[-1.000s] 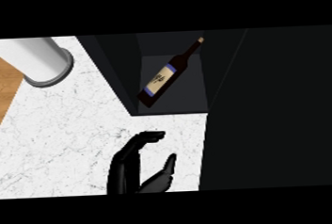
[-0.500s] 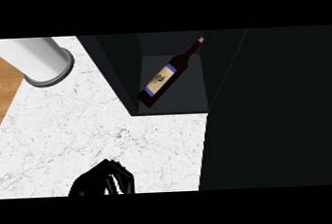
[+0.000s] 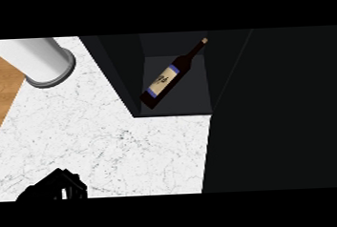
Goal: Pick up the wine, place it into the cabinet and close the cabinet
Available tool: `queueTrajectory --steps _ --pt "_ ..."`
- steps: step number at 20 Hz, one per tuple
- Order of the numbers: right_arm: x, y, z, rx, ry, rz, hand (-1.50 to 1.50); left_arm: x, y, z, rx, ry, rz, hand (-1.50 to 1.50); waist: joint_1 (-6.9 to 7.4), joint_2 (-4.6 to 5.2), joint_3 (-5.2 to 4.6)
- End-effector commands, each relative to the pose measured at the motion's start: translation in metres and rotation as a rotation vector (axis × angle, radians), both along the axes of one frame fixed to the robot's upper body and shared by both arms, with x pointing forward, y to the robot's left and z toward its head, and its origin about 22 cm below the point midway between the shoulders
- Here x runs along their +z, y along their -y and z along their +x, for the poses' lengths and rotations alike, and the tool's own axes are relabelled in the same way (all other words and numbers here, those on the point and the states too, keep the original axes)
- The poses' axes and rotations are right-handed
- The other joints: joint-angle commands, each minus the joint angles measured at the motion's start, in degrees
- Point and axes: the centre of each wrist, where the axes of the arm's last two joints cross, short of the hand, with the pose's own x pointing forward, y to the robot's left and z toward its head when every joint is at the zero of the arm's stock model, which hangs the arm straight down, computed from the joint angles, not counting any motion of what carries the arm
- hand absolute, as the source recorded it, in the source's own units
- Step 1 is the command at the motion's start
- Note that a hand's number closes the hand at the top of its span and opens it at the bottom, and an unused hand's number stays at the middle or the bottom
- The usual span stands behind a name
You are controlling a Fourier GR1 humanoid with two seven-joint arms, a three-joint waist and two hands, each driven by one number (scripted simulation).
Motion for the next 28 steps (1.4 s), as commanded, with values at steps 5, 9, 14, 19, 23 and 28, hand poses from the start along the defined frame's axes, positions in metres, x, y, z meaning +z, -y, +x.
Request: queueTrajectory --steps 5,9,14,19,23,28 --pt "0.023 -0.050 -0.028 0.219 0.124 -0.015 1.50 0.015 -0.058 -0.003 0.051 0.012 0.012 1.50 -0.03 -0.41 -0.06" --pt "0.031 -0.077 -0.031 0.302 0.163 0.016 1.50 0.011 -0.078 -0.007 0.061 0.012 0.002 1.50 0.05 -0.65 -0.22" --pt "0.031 -0.118 -0.028 0.329 0.171 0.022 1.50 0.022 -0.093 -0.002 0.046 0.012 -0.006 1.50 -0.26 -0.81 -0.25" --pt "0.036 -0.145 -0.035 0.330 0.169 0.014 1.50 0.018 -0.106 -0.013 0.031 -0.004 0.012 1.50 0.24 -1.03 -0.33" --pt "0.027 -0.162 -0.029 0.342 0.124 0.014 1.50 0.024 -0.118 -0.008 0.029 0.016 0.005 1.50 0.81 -0.90 -0.35" --pt "0.024 -0.175 -0.020 0.343 0.134 0.012 1.50 0.021 -0.120 -0.012 0.006 -0.006 -0.018 1.50 1.75 -0.63 -0.41"
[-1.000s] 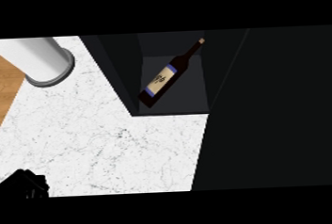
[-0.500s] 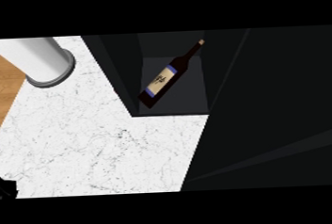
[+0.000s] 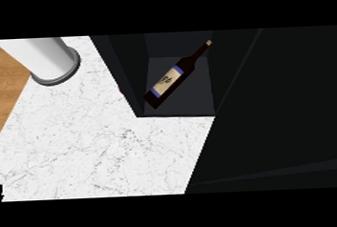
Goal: Pick up the wine, place it into the cabinet and close the cabinet
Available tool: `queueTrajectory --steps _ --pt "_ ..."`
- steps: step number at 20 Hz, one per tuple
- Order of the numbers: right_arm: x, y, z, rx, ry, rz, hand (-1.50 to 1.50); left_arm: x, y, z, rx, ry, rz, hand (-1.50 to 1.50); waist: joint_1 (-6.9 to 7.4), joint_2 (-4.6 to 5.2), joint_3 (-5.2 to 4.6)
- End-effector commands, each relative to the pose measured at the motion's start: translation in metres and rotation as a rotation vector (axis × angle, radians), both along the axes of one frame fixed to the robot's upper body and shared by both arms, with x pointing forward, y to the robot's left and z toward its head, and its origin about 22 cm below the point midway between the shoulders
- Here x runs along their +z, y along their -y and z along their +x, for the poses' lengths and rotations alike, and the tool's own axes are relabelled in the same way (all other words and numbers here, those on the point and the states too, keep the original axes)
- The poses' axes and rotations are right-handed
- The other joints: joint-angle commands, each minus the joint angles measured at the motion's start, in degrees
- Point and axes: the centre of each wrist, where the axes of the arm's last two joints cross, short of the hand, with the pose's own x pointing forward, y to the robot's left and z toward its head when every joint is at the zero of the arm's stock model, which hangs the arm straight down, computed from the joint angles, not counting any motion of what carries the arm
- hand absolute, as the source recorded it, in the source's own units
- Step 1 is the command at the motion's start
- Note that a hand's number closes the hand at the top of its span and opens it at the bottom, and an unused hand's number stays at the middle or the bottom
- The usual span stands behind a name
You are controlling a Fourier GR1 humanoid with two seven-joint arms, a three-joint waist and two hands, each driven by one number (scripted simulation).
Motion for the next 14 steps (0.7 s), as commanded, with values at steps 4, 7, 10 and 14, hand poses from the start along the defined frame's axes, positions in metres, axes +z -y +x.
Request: queueTrajectory --steps 4,7,10,14 --pt "-0.006 -0.051 -0.007 0.065 -0.079 0.078 1.50 0.006 -0.015 0.002 -0.012 -0.002 0.009 1.50 1.33 0.19 -0.11" --pt "-0.007 -0.051 -0.003 0.076 -0.092 0.094 1.50 0.000 -0.016 -0.002 -0.016 -0.012 0.009 1.50 2.30 0.38 -0.26" --pt "-0.010 -0.051 0.003 0.058 -0.114 0.100 1.50 0.005 -0.015 0.002 -0.043 0.006 -0.012 1.50 2.49 0.56 -0.26" --pt "-0.011 -0.049 0.010 0.039 -0.127 0.125 1.50 0.003 -0.016 0.000 -0.058 -0.004 -0.019 1.50 3.33 0.91 -0.32"
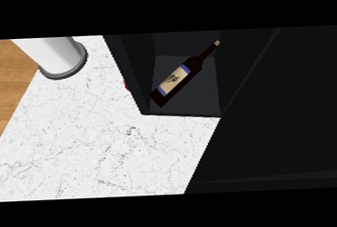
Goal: Pick up the wine, place it into the cabinet and close the cabinet
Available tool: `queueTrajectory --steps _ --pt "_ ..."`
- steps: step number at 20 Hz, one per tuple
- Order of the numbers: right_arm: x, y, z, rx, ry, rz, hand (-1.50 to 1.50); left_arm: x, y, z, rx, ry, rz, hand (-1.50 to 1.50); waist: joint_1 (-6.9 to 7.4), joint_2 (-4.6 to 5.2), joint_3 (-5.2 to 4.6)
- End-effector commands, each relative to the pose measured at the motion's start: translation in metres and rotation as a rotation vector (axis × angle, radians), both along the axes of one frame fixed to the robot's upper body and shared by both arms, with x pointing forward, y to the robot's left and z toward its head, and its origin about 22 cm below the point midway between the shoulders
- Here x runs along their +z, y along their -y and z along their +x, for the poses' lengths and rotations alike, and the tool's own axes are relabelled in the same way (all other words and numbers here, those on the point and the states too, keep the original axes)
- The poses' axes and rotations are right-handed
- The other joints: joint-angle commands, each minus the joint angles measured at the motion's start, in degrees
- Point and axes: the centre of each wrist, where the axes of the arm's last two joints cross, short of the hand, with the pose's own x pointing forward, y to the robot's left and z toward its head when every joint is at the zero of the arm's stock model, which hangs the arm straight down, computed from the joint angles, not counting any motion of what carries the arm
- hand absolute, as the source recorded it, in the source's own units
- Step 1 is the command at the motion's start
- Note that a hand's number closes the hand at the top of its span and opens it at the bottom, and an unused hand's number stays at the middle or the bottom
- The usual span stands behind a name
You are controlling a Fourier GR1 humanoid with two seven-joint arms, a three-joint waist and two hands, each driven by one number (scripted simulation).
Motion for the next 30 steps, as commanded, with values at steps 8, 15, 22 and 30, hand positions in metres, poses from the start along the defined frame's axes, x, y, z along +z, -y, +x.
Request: queueTrajectory --steps 8,15,22,30 --pt "-0.004 -0.038 0.014 -0.049 -0.102 0.132 1.50 0.003 -0.003 0.004 -0.039 0.000 0.001 1.50 1.42 0.99 -0.31" --pt "-0.007 -0.031 0.030 -0.114 -0.100 0.106 1.50 0.006 0.002 0.008 -0.059 0.018 -0.017 1.50 2.93 1.89 -0.29" --pt "0.007 -0.029 0.063 -0.180 -0.022 0.089 1.50 0.008 0.003 0.012 -0.093 0.027 -0.013 1.50 5.25 2.26 -0.32" --pt "0.034 -0.066 0.120 -0.353 0.072 0.029 1.50 0.011 0.009 0.021 -0.127 0.043 -0.030 1.50 7.65 3.04 -0.17"
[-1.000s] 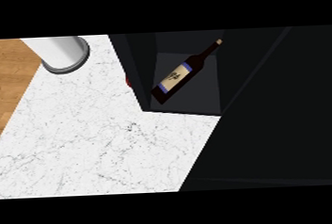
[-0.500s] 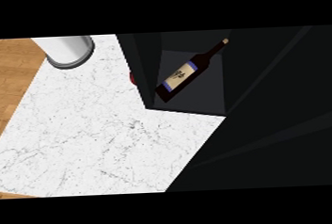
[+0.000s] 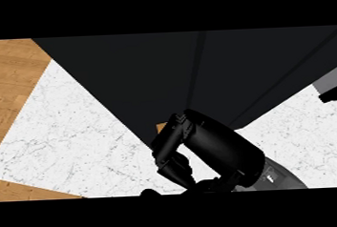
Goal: Pick up the wine, place it into the cabinet and close the cabinet
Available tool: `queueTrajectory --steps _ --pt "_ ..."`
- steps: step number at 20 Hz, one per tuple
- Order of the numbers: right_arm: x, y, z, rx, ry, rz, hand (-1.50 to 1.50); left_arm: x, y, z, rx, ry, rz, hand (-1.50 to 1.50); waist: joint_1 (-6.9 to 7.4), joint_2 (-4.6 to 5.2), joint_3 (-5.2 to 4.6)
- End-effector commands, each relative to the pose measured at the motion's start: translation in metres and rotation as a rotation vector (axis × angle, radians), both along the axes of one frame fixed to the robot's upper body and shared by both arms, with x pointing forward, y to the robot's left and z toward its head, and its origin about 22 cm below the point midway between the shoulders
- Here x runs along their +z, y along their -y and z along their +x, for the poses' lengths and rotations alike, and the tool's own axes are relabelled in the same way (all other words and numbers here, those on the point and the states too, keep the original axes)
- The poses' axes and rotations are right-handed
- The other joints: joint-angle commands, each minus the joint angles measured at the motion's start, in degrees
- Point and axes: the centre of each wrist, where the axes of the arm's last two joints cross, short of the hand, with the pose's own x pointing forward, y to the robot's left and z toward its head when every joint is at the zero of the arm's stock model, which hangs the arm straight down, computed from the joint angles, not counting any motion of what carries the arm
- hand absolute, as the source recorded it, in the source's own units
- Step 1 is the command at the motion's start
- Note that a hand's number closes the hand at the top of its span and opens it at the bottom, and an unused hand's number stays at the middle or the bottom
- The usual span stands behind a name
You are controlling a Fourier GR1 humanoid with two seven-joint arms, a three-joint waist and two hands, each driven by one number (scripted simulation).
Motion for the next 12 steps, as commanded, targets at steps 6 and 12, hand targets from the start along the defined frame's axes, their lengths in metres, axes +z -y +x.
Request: queueTrajectory --steps 6,12 --pt "0.041 -0.046 0.065 -0.203 0.059 -0.047 1.50 0.004 0.006 0.009 -0.041 0.011 -0.006 1.50 2.26 0.72 0.16" --pt "0.063 -0.065 0.104 -0.274 0.035 -0.072 1.50 0.006 0.008 0.016 -0.056 0.030 -0.012 1.50 3.26 1.68 0.19"
